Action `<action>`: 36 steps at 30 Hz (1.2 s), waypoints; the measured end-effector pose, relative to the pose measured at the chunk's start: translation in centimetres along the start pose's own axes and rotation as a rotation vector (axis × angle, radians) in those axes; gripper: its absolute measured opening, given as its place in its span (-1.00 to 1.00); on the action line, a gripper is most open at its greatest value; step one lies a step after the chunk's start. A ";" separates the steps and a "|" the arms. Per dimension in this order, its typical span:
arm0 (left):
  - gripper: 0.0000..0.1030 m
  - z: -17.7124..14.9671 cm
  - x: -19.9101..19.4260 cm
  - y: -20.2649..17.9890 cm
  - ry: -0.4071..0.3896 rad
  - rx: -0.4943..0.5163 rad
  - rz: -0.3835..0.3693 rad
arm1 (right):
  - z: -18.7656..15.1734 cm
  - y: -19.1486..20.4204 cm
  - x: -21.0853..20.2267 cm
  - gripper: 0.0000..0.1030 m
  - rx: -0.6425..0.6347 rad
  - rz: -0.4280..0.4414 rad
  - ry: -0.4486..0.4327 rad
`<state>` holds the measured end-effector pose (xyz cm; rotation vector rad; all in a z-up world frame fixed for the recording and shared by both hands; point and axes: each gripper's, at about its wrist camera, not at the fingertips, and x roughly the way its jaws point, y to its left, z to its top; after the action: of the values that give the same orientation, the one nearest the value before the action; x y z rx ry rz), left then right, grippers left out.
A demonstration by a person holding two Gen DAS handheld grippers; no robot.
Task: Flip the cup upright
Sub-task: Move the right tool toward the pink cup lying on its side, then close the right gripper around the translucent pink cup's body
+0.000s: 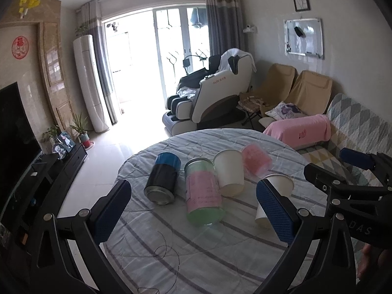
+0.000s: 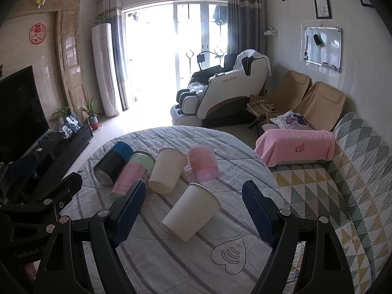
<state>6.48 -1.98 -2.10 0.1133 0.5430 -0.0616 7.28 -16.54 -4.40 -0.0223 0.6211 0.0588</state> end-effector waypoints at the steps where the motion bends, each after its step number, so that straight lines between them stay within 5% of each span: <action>1: 1.00 0.3 0.5 -0.3 0.002 0.005 -0.001 | 0.1 -0.1 0.3 0.60 0.000 0.000 0.008; 26: 1.00 3.9 13.5 -3.6 0.125 0.151 0.056 | 4.2 -5.0 20.6 0.60 0.022 0.248 0.487; 33: 1.00 3.8 14.8 -3.2 0.131 0.139 0.052 | 3.7 -4.7 23.5 0.59 -0.007 0.266 0.537; 36: 1.00 3.6 15.5 -3.3 0.149 0.135 0.053 | 3.6 -4.4 23.7 0.29 -0.028 0.267 0.540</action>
<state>21.25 -6.18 -7.41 0.2651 0.6845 -0.0381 28.83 -19.70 -15.27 0.0185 1.1607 0.3282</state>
